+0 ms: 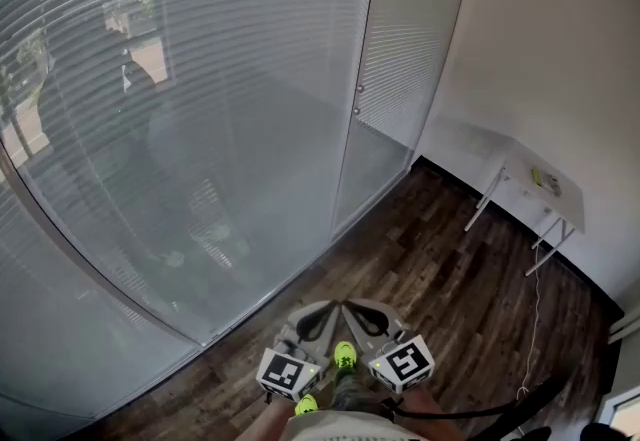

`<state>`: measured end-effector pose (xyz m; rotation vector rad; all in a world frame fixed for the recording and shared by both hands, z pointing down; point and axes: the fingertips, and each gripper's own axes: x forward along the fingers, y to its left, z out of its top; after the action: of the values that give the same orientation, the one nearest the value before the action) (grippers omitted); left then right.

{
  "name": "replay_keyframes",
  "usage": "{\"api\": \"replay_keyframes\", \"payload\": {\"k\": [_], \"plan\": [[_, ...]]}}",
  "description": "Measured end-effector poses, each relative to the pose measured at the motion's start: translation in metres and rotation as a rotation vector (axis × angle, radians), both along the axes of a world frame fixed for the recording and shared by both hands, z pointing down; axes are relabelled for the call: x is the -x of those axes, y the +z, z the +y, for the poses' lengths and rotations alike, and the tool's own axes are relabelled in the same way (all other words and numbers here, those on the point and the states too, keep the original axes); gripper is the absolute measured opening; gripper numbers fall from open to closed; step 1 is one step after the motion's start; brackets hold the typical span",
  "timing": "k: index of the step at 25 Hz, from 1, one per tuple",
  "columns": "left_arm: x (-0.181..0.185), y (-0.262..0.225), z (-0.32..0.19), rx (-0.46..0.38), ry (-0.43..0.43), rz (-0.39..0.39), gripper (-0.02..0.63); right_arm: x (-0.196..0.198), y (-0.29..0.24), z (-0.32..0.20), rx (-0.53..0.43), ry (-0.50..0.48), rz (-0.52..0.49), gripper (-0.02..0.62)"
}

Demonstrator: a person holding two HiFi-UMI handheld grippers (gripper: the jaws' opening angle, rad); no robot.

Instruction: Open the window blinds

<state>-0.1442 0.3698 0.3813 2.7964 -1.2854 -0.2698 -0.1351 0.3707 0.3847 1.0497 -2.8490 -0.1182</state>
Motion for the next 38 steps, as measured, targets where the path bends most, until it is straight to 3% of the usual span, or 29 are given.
{"api": "replay_keyframes", "payload": {"k": [4,13,26,38], "plan": [[0.000,0.020,-0.028,0.022,-0.037,-0.003,-0.009,0.000,0.021,-0.028,0.025,-0.026,-0.014,0.007],[-0.020,0.021,-0.096,0.051,-0.059,-0.089,-0.009,-0.018,0.017,-0.097,0.031,-0.103,-0.021,0.007],[-0.090,-0.009,-0.238,0.055,-0.101,-0.105,-0.009,-0.088,-0.012,-0.238,0.013,-0.158,-0.024,0.008],[-0.111,0.005,-0.288,0.050,-0.124,-0.117,-0.009,-0.110,-0.001,-0.288,0.007,-0.192,-0.039,0.008]]}}
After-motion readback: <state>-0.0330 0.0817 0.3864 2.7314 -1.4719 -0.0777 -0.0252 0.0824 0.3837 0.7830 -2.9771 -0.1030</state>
